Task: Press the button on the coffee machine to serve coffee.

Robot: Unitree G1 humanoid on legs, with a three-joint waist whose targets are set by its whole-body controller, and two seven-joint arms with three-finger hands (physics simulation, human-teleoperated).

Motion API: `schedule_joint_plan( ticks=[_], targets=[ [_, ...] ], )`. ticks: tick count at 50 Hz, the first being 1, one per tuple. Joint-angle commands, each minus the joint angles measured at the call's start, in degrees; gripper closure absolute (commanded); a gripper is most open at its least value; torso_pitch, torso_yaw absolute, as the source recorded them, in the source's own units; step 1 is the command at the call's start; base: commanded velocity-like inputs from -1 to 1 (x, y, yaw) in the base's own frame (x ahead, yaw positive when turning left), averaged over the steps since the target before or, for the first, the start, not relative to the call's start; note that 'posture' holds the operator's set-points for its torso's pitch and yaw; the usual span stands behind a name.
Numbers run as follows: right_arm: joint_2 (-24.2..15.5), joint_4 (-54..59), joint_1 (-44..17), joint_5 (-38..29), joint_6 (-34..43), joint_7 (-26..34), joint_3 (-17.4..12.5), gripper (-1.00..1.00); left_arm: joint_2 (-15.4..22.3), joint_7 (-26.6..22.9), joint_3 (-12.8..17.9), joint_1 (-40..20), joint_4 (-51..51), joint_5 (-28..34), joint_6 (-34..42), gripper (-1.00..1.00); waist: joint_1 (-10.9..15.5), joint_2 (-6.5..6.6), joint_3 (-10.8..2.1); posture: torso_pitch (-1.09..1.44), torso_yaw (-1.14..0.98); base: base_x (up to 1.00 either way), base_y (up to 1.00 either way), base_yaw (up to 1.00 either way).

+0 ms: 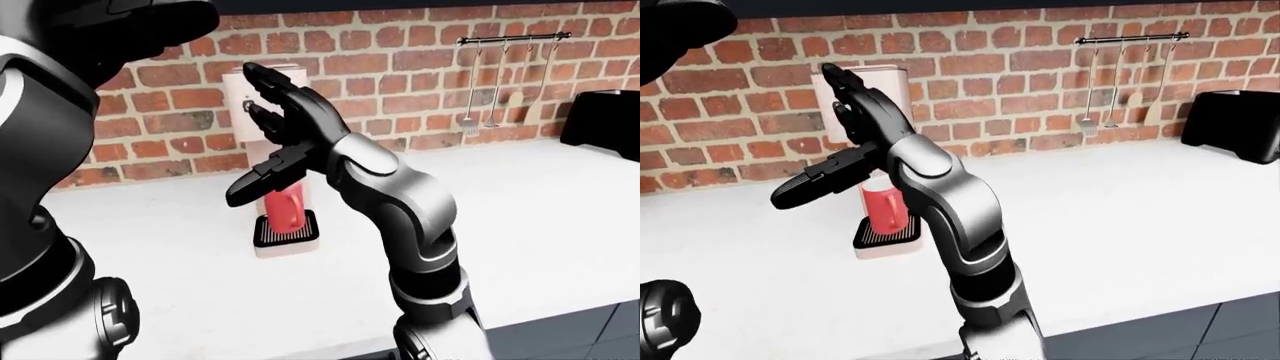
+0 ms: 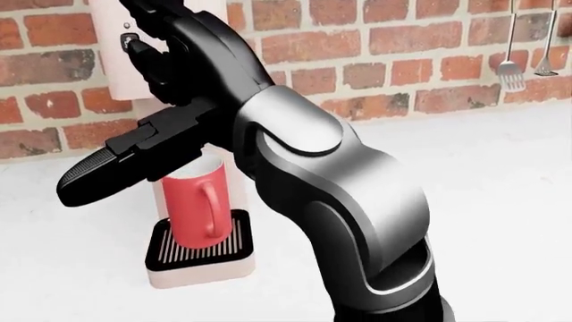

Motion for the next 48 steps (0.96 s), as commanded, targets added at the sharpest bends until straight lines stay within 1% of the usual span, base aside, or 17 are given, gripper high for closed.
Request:
schedule_joint_plan(
  ticks=[1, 21, 36, 48],
  targets=[
    [-0.06, -0.42, -2.20, -0.33, -2.35, 0.07, -0.63, -1.00, 0.49, -0.07, 0.44, -1.55, -0.03, 0.26, -1.13, -1.00, 0.00, 0.39, 0.00, -0.63, 0.00, 0.00, 0.00, 0.00],
    [0.87, 10.35, -5.36, -2.27, -9.79, 2.34, -0.80, -1.00, 0.57, -0.03, 0.55, -1.52, 0.02, 0.00, -1.29, -1.00, -0.16, 0.71, 0.00, -0.63, 0.00, 0.00, 0.00, 0.00],
    [0.50, 18.65, -8.73, -2.22, -14.62, 3.29, -2.17, -1.00, 0.70, 0.38, 0.56, -1.59, -0.13, -0.52, -1.28, -1.00, -0.43, 1.04, 0.13, -0.63, 0.00, 0.00, 0.00, 0.00],
    [0.25, 18.75, -9.06, -2.10, -14.29, 3.14, -2.10, -1.00, 0.65, 0.43, 0.49, -1.71, -0.01, -0.55, -1.22, -1.00, -0.20, 0.93, 0.35, -0.63, 0.00, 0.00, 0.00, 0.00]
  ],
)
